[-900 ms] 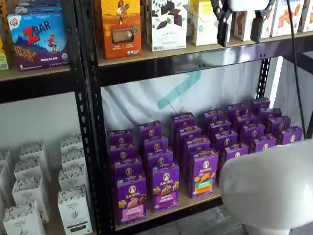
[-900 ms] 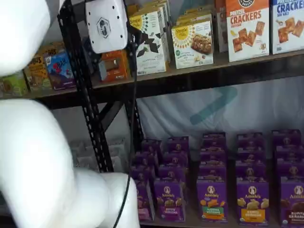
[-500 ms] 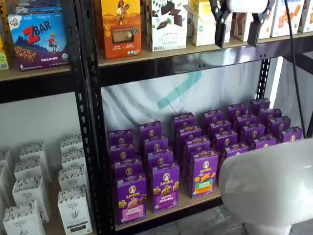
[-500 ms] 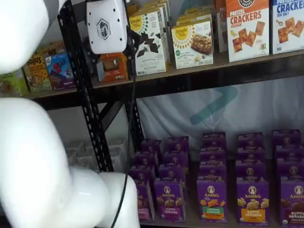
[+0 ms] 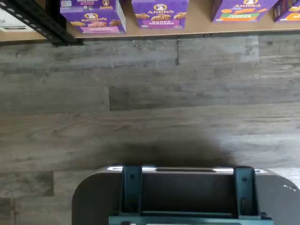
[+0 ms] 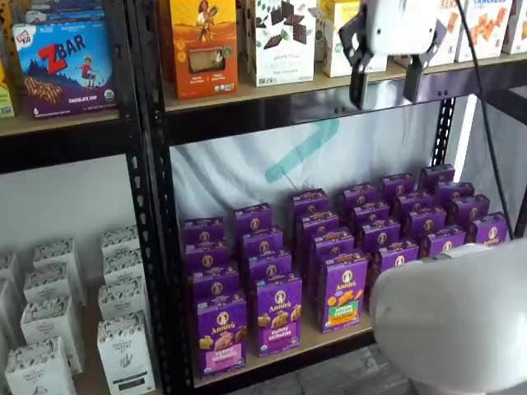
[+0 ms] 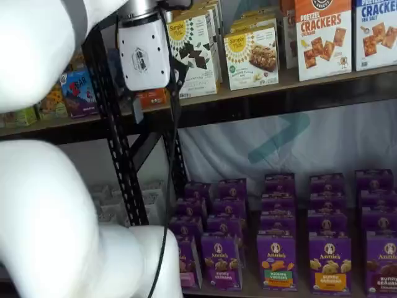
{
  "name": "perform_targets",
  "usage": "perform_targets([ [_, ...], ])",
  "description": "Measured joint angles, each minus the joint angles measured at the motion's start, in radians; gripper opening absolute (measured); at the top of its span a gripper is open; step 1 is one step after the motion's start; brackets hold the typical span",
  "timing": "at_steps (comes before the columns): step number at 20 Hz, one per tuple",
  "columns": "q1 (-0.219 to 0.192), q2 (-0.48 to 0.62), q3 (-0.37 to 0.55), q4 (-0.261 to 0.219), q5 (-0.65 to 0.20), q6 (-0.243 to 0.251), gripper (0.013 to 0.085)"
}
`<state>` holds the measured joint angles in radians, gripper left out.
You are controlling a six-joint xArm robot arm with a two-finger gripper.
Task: Pick up the purple box with a pink patch in the middle, on the bottom shelf, the first box from the left
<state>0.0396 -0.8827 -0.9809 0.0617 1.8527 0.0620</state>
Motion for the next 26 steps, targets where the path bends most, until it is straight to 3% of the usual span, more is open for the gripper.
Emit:
perform_targets([
  [9,0.086,-0.004,0.187,-0.029,-0.183,0.075,0.085],
  [13,0.13,0.01,0.259,-0.069,-0.272,0.117,0.085],
  [18,0.153,0.068,0.338,-0.067,-0.379,0.142,0.085],
  [20,0.179,0.099,0.363,-0.093,-0.42,0.171,0.085],
  [26,0.223,0.149,0.471,-0.127,-0.622,0.235,0.085],
])
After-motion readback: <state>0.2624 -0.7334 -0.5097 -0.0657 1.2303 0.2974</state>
